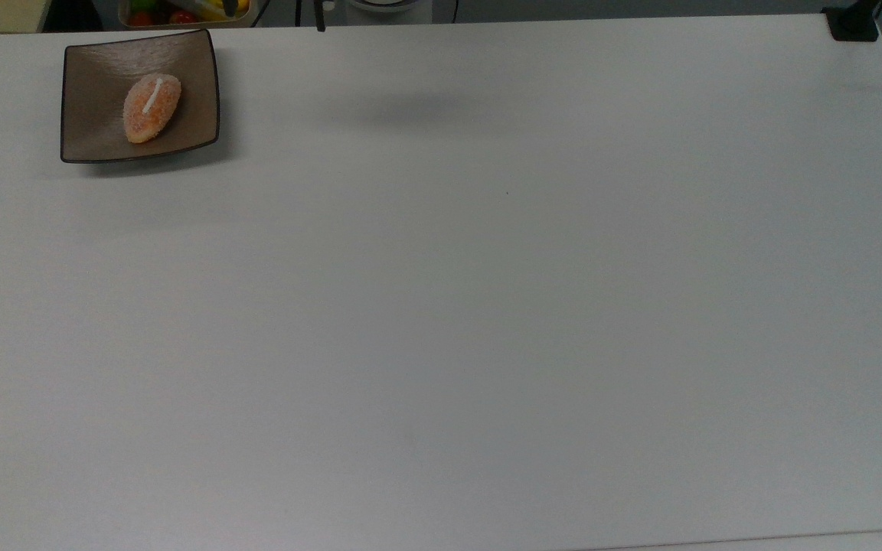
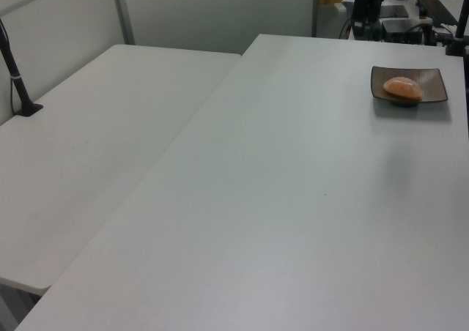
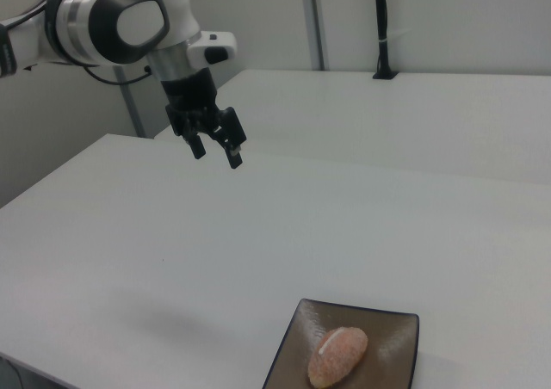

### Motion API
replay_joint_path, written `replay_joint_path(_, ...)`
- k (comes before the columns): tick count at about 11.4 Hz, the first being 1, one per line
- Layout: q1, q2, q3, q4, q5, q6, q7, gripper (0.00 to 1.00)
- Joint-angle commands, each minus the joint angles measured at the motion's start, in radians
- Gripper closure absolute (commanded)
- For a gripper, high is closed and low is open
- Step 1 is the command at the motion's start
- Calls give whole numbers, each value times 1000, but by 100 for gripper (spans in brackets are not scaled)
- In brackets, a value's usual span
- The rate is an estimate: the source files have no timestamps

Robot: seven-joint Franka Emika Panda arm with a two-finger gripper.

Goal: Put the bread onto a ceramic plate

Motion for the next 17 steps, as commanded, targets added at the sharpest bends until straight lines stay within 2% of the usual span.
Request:
replay_joint_path(1,7,24,31,9,-48,-12,42,0)
replay_joint_path(4,88,35,-19,5,-25,13,47,0)
replay_joint_path(6,94,41,-23,7,0,14,47,0)
replay_joint_path(8,149,53,-82,7,7,11,48,0)
replay_joint_path(9,166,56,-104,7,38,14,47,0)
replay_joint_path(17,163,61,-96,1,52,2,48,0)
